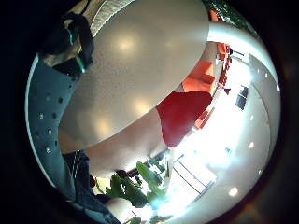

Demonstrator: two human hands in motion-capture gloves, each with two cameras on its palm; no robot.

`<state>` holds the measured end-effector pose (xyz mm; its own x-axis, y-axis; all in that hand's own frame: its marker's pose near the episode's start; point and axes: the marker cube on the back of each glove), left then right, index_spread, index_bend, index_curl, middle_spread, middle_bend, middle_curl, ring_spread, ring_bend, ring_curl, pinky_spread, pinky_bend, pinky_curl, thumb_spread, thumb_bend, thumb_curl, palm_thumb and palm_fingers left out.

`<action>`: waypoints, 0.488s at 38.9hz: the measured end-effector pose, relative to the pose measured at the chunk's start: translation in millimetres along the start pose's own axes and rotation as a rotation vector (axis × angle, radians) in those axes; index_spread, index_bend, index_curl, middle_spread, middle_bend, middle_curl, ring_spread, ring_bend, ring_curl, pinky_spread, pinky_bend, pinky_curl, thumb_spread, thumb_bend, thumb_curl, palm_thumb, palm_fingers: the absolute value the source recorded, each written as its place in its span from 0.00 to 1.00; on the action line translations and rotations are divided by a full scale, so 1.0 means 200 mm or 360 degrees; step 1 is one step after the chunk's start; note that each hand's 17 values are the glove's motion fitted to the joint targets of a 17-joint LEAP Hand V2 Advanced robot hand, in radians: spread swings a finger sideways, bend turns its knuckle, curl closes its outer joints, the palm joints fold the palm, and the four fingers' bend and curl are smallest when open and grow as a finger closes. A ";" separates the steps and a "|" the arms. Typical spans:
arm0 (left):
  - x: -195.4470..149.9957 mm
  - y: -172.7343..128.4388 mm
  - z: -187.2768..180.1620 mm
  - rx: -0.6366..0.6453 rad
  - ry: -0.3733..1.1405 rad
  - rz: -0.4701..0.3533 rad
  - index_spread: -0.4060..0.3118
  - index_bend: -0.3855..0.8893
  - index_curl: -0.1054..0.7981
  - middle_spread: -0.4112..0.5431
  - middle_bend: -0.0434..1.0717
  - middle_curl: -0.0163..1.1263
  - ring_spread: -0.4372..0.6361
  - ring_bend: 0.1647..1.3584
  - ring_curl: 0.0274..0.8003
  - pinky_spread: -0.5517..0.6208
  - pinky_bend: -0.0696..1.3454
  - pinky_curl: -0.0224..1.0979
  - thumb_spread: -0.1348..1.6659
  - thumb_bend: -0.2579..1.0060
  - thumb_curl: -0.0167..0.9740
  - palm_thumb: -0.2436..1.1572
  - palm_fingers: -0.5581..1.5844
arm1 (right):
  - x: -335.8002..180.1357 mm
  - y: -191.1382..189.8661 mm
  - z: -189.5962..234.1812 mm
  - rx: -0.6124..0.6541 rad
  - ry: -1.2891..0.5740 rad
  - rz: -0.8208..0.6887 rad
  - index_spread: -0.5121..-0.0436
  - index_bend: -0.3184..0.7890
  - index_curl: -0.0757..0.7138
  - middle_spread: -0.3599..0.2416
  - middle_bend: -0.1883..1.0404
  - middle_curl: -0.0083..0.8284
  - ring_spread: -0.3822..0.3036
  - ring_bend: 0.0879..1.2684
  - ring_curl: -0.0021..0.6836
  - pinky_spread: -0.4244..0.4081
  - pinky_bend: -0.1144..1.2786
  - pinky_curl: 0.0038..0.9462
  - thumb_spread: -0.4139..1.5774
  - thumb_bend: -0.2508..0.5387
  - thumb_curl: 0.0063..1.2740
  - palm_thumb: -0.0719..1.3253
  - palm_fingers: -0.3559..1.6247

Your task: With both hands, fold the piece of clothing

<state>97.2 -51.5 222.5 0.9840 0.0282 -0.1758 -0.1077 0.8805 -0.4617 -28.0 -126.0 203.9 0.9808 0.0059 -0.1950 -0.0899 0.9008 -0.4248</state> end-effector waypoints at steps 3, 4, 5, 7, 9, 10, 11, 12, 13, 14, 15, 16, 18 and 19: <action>0.00 -0.02 0.00 0.0140 -0.0031 -0.0021 0.37 0.46 0.49 0.37 0.28 0.32 0.36 0.28 0.34 0.39 0.43 0.34 0.66 0.25 0.44 0.61 0.62 | 0.01 -0.01 0.01 0.0153 0.0014 0.0039 0.35 0.47 0.39 0.31 0.33 0.47 0.31 0.38 0.49 0.47 0.52 0.37 0.70 0.38 0.37 0.69 0.58; 0.00 -0.04 0.01 0.0188 -0.0036 -0.0010 0.36 0.45 0.49 0.36 0.28 0.32 0.35 0.28 0.35 0.37 0.43 0.35 0.66 0.27 0.45 0.64 0.63 | 0.01 -0.01 0.01 0.0196 0.0017 0.0048 0.36 0.46 0.39 0.31 0.32 0.46 0.30 0.37 0.48 0.44 0.52 0.36 0.69 0.38 0.38 0.70 0.60; 0.00 -0.07 0.03 0.0233 -0.0039 0.0010 0.36 0.44 0.49 0.36 0.27 0.33 0.35 0.27 0.34 0.38 0.41 0.34 0.66 0.24 0.44 0.60 0.60 | 0.01 -0.01 0.01 0.0239 0.0026 0.0058 0.36 0.42 0.38 0.32 0.30 0.46 0.32 0.37 0.48 0.47 0.51 0.35 0.69 0.36 0.38 0.69 0.54; -0.01 -0.15 0.09 0.0299 -0.0039 0.0051 0.34 0.44 0.50 0.33 0.29 0.35 0.30 0.27 0.36 0.33 0.43 0.36 0.63 0.28 0.49 0.69 0.67 | 0.01 -0.01 0.01 0.0336 0.0044 0.0065 0.37 0.45 0.42 0.29 0.32 0.47 0.26 0.37 0.50 0.40 0.52 0.37 0.67 0.37 0.40 0.72 0.63; -0.01 -0.15 0.11 0.0311 -0.0039 0.0072 0.31 0.47 0.52 0.29 0.31 0.36 0.26 0.24 0.36 0.28 0.43 0.36 0.57 0.30 0.54 0.77 0.74 | -0.01 0.01 0.02 0.0400 0.0062 0.0051 0.39 0.47 0.44 0.25 0.32 0.48 0.22 0.34 0.48 0.32 0.51 0.36 0.63 0.36 0.41 0.74 0.69; 0.01 -0.12 0.10 0.0297 -0.0041 0.0077 0.30 0.47 0.53 0.28 0.31 0.36 0.24 0.22 0.36 0.27 0.43 0.36 0.54 0.30 0.55 0.79 0.76 | -0.02 0.02 0.03 0.0414 0.0077 0.0041 0.40 0.47 0.45 0.25 0.32 0.48 0.21 0.34 0.49 0.29 0.50 0.36 0.61 0.35 0.42 0.75 0.72; 0.02 -0.08 0.10 0.0279 -0.0046 0.0083 0.29 0.47 0.54 0.27 0.31 0.37 0.22 0.21 0.37 0.25 0.43 0.36 0.52 0.30 0.56 0.80 0.77 | -0.03 0.03 0.04 0.0420 0.0096 0.0031 0.41 0.48 0.47 0.24 0.32 0.48 0.20 0.33 0.49 0.27 0.49 0.36 0.60 0.34 0.43 0.75 0.73; 0.02 -0.07 0.11 0.0261 -0.0055 0.0090 0.28 0.48 0.55 0.26 0.31 0.38 0.21 0.21 0.38 0.24 0.43 0.37 0.51 0.30 0.58 0.81 0.78 | -0.04 0.05 0.05 0.0420 0.0118 0.0023 0.42 0.50 0.49 0.23 0.32 0.49 0.18 0.32 0.50 0.24 0.48 0.36 0.58 0.32 0.43 0.75 0.76; 0.02 -0.07 0.13 0.0246 -0.0066 0.0099 0.27 0.48 0.56 0.25 0.32 0.39 0.20 0.20 0.39 0.23 0.43 0.37 0.49 0.29 0.58 0.81 0.78 | -0.05 0.07 0.06 0.0423 0.0141 0.0019 0.44 0.50 0.50 0.23 0.32 0.50 0.17 0.32 0.51 0.22 0.48 0.36 0.57 0.31 0.44 0.75 0.76; 0.02 -0.08 0.15 0.0231 -0.0076 0.0109 0.26 0.48 0.57 0.24 0.32 0.39 0.19 0.20 0.40 0.22 0.42 0.38 0.47 0.28 0.59 0.82 0.79 | -0.05 0.08 0.06 0.0436 0.0161 0.0014 0.44 0.50 0.52 0.22 0.33 0.50 0.16 0.32 0.52 0.20 0.47 0.36 0.55 0.31 0.44 0.76 0.78; 0.02 -0.09 0.18 0.0213 -0.0084 0.0121 0.25 0.49 0.58 0.23 0.33 0.40 0.18 0.19 0.40 0.22 0.42 0.38 0.45 0.28 0.60 0.82 0.80 | -0.06 0.08 0.06 0.0462 0.0173 0.0001 0.45 0.51 0.53 0.22 0.33 0.51 0.15 0.32 0.53 0.19 0.46 0.36 0.53 0.30 0.45 0.76 0.78; 0.02 -0.08 0.20 0.0188 -0.0091 0.0135 0.24 0.50 0.59 0.22 0.34 0.41 0.18 0.18 0.41 0.21 0.41 0.38 0.43 0.27 0.61 0.83 0.80 | -0.06 0.07 0.07 0.0490 0.0175 -0.0021 0.45 0.51 0.54 0.21 0.34 0.52 0.15 0.32 0.53 0.17 0.46 0.36 0.52 0.30 0.46 0.77 0.79; 0.03 -0.03 0.22 0.0105 -0.0097 0.0168 0.23 0.51 0.60 0.21 0.35 0.42 0.16 0.18 0.42 0.20 0.41 0.38 0.41 0.26 0.63 0.83 0.81 | -0.08 0.07 0.09 0.0499 0.0170 -0.0069 0.47 0.51 0.56 0.20 0.35 0.53 0.14 0.31 0.54 0.15 0.44 0.36 0.50 0.29 0.47 0.77 0.80; 0.04 0.01 0.23 0.0038 -0.0097 0.0180 0.22 0.51 0.61 0.20 0.36 0.43 0.16 0.18 0.43 0.20 0.41 0.39 0.40 0.26 0.64 0.83 0.82 | -0.08 0.09 0.09 0.0471 0.0181 -0.0078 0.47 0.51 0.57 0.20 0.35 0.53 0.14 0.31 0.55 0.14 0.44 0.36 0.48 0.29 0.48 0.77 0.80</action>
<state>111.5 -28.1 260.3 0.9726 0.1561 -0.1720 -0.2159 0.8810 -0.4209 -42.0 -101.8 216.0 0.9555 -0.0743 -0.2854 0.0276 0.9861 -0.1641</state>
